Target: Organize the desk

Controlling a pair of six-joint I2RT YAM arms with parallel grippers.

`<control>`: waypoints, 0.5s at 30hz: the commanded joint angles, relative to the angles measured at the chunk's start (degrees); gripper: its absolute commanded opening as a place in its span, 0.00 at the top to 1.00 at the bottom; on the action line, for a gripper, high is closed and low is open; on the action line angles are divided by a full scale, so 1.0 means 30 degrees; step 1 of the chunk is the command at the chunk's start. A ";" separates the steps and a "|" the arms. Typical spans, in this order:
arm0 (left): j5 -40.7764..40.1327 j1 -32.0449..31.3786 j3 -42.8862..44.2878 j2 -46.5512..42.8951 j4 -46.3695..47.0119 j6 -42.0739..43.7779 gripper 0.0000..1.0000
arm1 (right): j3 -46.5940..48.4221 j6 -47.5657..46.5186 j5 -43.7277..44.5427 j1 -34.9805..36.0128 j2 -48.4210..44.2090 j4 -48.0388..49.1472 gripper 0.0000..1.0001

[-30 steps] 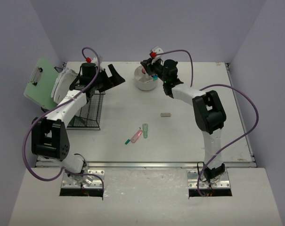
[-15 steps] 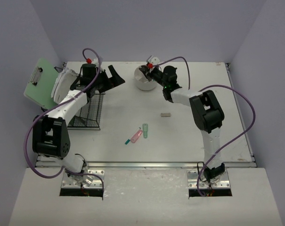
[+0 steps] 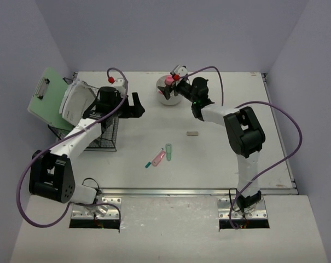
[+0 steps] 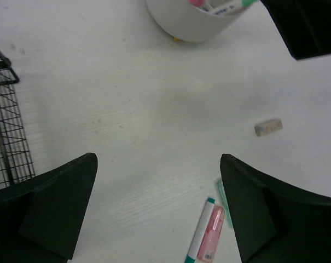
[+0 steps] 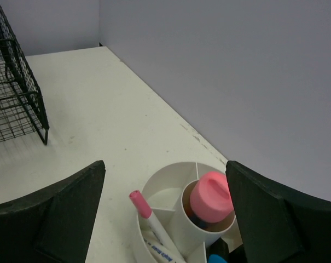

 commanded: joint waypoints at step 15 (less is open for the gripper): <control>-0.1526 -0.7928 -0.1992 0.0233 -0.6787 0.8734 0.54 | -0.2848 -0.4377 0.5054 -0.0133 -1.0397 -1.5513 0.01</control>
